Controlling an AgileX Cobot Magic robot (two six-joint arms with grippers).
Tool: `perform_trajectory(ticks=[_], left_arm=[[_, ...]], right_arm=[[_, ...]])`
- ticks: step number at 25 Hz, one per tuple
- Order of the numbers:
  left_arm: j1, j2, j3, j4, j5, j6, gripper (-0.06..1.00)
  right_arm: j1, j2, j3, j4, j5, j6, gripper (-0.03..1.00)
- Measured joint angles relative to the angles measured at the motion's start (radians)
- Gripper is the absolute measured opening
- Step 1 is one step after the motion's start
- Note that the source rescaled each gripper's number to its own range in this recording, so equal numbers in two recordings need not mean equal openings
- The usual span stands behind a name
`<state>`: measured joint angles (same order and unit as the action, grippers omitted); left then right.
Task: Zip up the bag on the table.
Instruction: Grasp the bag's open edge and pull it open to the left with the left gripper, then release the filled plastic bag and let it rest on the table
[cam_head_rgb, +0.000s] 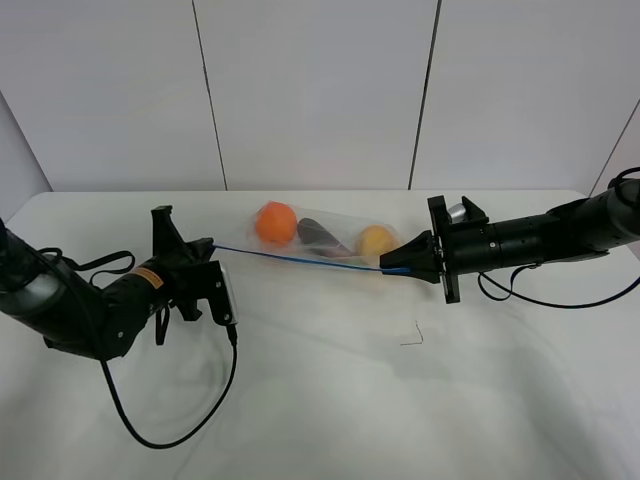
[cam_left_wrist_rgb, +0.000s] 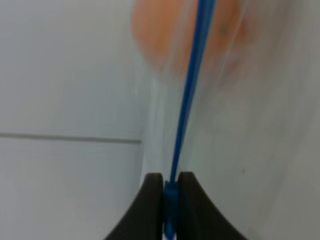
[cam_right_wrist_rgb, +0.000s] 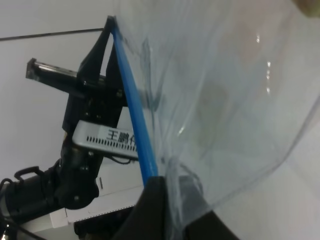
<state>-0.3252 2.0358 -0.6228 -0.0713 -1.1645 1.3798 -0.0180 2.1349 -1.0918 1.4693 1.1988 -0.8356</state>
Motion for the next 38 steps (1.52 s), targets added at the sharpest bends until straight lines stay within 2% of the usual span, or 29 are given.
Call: perform_trajectory(ticks=[8, 12, 15, 20, 22, 25, 30, 33, 35, 38], left_arm=[[0.014, 0.0, 0.001, 0.01, 0.016, 0.001, 0.0], [0.014, 0.0, 0.001, 0.01, 0.057, 0.02, 0.02], [0.021, 0.0, 0.001, -0.011, 0.094, 0.027, 0.16], [0.026, 0.0, 0.001, -0.032, 0.124, 0.019, 0.57], [0.026, 0.0, 0.001, -0.048, 0.123, 0.013, 0.65], [0.026, 0.0, 0.001, -0.078, 0.106, -0.002, 0.69], [0.026, 0.0, 0.001, -0.171, 0.065, -0.088, 0.69], [0.026, 0.0, 0.001, -0.281, 0.029, -0.152, 0.7], [0.026, 0.001, 0.001, -0.357, -0.017, -0.263, 0.7], [0.026, 0.001, 0.001, -0.476, -0.04, -0.507, 0.7]], right_arm=[[0.0, 0.0, -0.001, -0.001, 0.0, 0.0, 0.0], [0.0, 0.0, -0.001, -0.001, 0.0, 0.0, 0.0], [0.0, 0.0, -0.001, -0.012, 0.0, 0.0, 0.0], [0.0, 0.0, -0.001, -0.014, 0.0, 0.0, 0.0], [0.0, 0.0, -0.001, -0.015, 0.0, 0.0, 0.0], [0.0, 0.0, -0.001, -0.015, 0.0, 0.0, 0.0], [0.0, 0.0, -0.001, -0.015, 0.0, 0.01, 0.0], [0.0, 0.0, -0.001, -0.015, 0.0, 0.011, 0.0], [0.0, 0.0, -0.001, -0.015, 0.0, 0.011, 0.0], [0.0, 0.0, -0.001, -0.015, 0.0, 0.011, 0.0]])
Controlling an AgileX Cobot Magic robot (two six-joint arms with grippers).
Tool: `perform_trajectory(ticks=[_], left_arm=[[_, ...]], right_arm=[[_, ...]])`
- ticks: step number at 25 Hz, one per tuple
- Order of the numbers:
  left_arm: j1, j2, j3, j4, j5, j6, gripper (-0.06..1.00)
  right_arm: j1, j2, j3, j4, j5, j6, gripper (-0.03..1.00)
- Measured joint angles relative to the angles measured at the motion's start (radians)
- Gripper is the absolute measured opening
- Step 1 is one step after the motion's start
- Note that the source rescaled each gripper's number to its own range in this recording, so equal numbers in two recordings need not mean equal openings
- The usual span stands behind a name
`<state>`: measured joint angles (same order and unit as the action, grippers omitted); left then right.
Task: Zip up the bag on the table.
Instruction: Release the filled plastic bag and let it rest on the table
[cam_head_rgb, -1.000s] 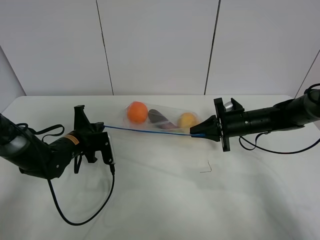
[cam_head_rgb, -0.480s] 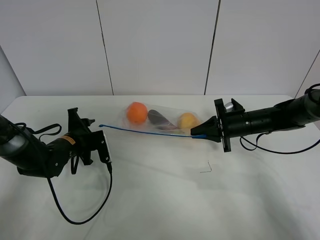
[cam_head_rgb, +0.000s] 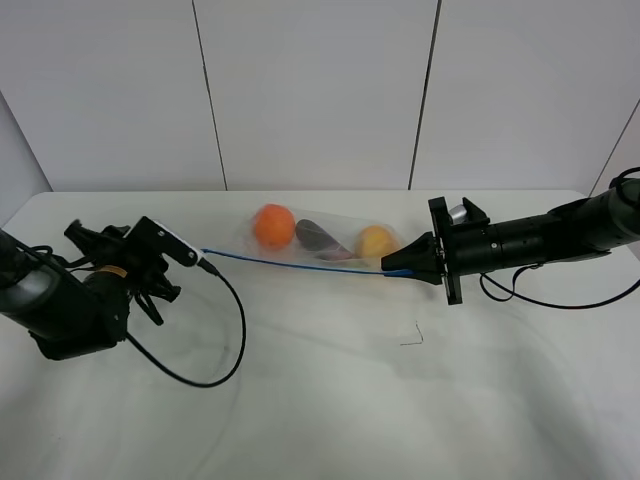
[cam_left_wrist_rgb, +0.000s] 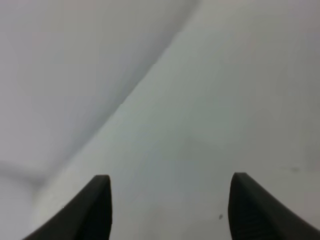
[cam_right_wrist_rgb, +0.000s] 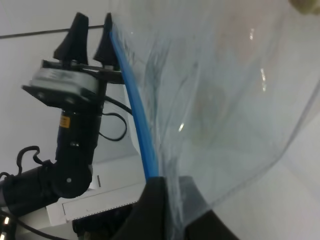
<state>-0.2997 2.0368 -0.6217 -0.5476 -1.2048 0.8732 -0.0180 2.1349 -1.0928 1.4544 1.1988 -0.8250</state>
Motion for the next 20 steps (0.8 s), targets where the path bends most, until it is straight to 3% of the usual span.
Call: perform_trajectory(ticks=[6, 9, 14, 20], left_arm=[[0.0, 0.0, 0.0, -0.163, -0.001, -0.517, 0.7], [0.0, 0.0, 0.0, -0.17, -0.003, -0.637, 0.7], [0.0, -0.026, 0.001, -0.141, 0.073, -0.616, 0.7], [0.0, -0.188, 0.003, -0.147, 0.326, -0.373, 0.7]], right_arm=[[0.0, 0.0, 0.0, 0.0, 0.0, 0.0, 0.0], [0.0, 0.0, 0.0, 0.0, 0.0, 0.0, 0.0], [0.0, 0.0, 0.0, 0.0, 0.0, 0.0, 0.0], [0.0, 0.0, 0.0, 0.0, 0.0, 0.0, 0.0]])
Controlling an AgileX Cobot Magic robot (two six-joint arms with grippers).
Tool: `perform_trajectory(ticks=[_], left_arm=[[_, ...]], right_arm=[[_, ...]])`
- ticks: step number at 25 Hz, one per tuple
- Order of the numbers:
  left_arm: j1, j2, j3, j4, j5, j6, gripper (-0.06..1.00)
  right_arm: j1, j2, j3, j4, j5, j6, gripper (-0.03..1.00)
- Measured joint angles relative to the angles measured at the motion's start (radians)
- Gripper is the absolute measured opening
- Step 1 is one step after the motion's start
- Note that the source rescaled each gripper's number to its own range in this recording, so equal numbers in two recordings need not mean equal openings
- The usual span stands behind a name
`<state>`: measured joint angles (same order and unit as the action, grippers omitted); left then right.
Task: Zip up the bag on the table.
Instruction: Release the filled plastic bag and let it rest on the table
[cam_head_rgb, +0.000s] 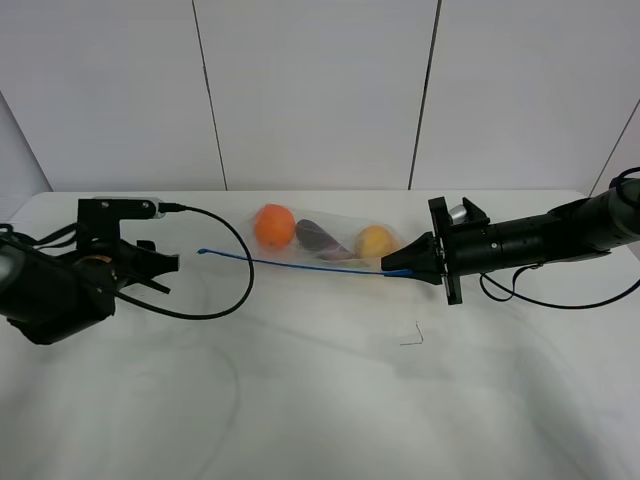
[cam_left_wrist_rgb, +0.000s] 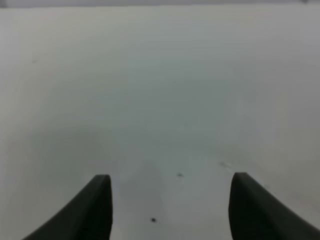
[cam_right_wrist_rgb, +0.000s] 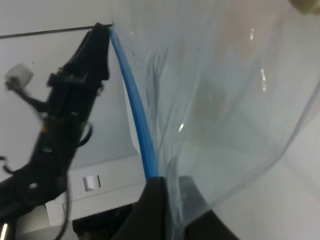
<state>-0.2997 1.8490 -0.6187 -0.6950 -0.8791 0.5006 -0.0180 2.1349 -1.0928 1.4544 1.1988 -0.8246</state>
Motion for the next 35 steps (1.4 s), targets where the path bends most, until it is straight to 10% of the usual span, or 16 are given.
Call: perform_trajectory(ticks=[14, 21, 26, 35], left_arm=[[0.011, -0.351, 0.001, -0.103, 0.633, 0.199, 0.7], [0.016, -0.361, -0.03, -0.107, 0.858, 0.209, 0.97], [0.114, -0.357, -0.19, -0.079, 1.298, 0.154, 1.0], [0.191, -0.345, -0.342, 0.651, 1.782, -0.513, 1.0]], right_arm=[[0.0, 0.0, 0.0, 0.0, 0.0, 0.004, 0.0], [0.0, 0.0, 0.0, 0.0, 0.001, 0.004, 0.0], [0.0, 0.0, 0.0, 0.0, 0.001, 0.004, 0.0], [0.0, 0.0, 0.0, 0.0, 0.001, 0.004, 0.0]])
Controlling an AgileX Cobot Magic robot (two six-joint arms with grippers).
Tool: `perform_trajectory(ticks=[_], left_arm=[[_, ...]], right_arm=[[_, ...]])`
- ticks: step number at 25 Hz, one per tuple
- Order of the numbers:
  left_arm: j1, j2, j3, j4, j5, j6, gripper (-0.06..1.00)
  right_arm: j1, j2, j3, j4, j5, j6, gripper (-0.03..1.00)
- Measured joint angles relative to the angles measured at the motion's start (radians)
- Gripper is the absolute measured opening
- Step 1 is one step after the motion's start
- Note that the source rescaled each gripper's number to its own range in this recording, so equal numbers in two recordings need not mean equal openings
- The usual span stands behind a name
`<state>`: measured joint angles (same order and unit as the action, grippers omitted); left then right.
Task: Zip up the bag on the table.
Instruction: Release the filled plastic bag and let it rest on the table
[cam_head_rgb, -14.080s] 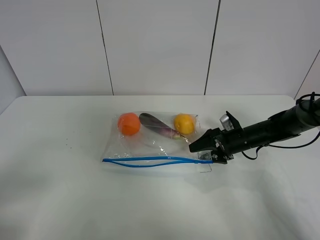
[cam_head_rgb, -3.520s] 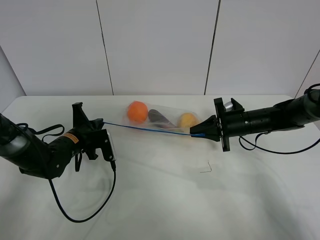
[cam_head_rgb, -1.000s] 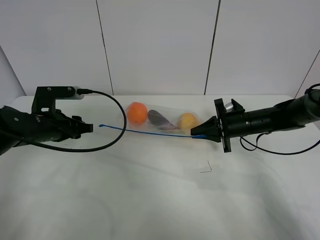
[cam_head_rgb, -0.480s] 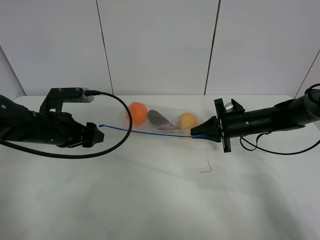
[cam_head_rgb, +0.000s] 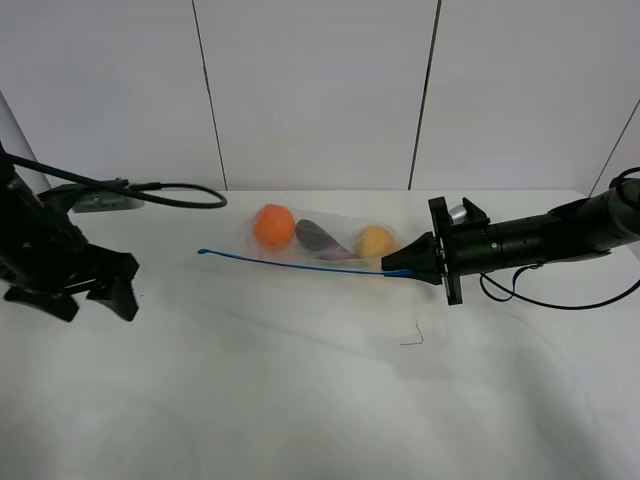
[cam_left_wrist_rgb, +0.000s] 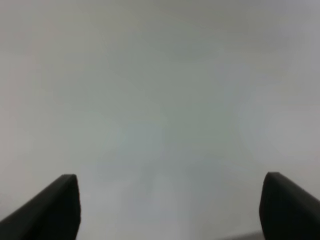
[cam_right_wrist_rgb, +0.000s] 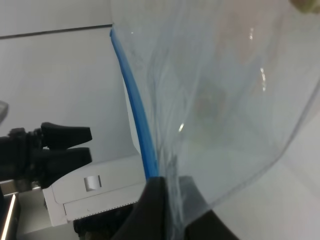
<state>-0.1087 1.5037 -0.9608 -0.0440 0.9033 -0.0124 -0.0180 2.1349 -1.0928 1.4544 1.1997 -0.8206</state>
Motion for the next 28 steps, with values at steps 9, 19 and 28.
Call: perform_trajectory(ticks=[9, 19, 28], left_arm=[[0.0, 0.0, -0.003, 0.15, 0.215, -0.12, 1.0], [0.0, -0.29, 0.283, 0.136, 0.251, -0.122, 1.0], [0.0, -0.662, 0.456, 0.131, 0.159, -0.12, 1.0]], right_arm=[[0.0, 0.0, 0.0, 0.0, 0.0, 0.0, 0.0], [0.0, 0.0, 0.0, 0.0, 0.0, 0.0, 0.0], [0.0, 0.0, 0.0, 0.0, 0.0, 0.0, 0.0]])
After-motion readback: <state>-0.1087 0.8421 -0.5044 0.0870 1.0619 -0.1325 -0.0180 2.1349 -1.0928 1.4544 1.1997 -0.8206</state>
